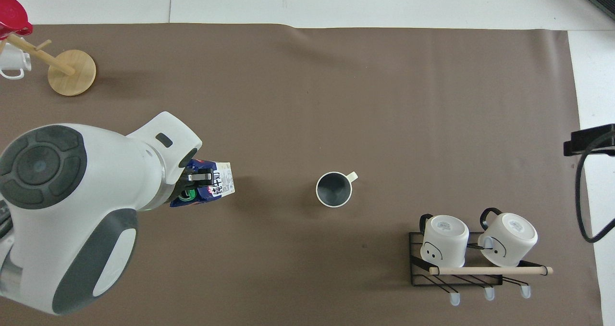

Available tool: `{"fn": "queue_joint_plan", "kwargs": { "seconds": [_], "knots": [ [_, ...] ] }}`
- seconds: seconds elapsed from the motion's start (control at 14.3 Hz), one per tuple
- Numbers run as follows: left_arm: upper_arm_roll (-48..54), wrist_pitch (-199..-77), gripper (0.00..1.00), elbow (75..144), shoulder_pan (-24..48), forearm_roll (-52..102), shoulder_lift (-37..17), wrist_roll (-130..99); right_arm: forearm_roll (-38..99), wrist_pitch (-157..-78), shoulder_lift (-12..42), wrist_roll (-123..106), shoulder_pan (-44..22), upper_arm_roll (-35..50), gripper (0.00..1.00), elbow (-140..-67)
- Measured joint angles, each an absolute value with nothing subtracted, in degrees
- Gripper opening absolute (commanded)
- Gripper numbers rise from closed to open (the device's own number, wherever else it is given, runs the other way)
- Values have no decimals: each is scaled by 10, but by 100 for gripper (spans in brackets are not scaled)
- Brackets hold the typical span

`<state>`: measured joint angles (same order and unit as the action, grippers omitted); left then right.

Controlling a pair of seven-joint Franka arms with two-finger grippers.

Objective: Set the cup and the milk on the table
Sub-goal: 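Carry the milk carton toward the mug with the left gripper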

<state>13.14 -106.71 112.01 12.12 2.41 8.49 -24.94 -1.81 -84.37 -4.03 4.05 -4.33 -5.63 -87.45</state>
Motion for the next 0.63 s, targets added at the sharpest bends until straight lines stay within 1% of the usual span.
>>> {"fn": "queue_joint_plan", "kwargs": {
  "seconds": [0.35,0.63],
  "knots": [
    [132,-1067,45,1088,136,48,60,-253,-18,-844,-40,41,-53,-58,100,-877],
    [137,-1067,46,1058,177,51,18,-319,-18,-844,-40,40,-49,-59,100,-879]
  ]
}}
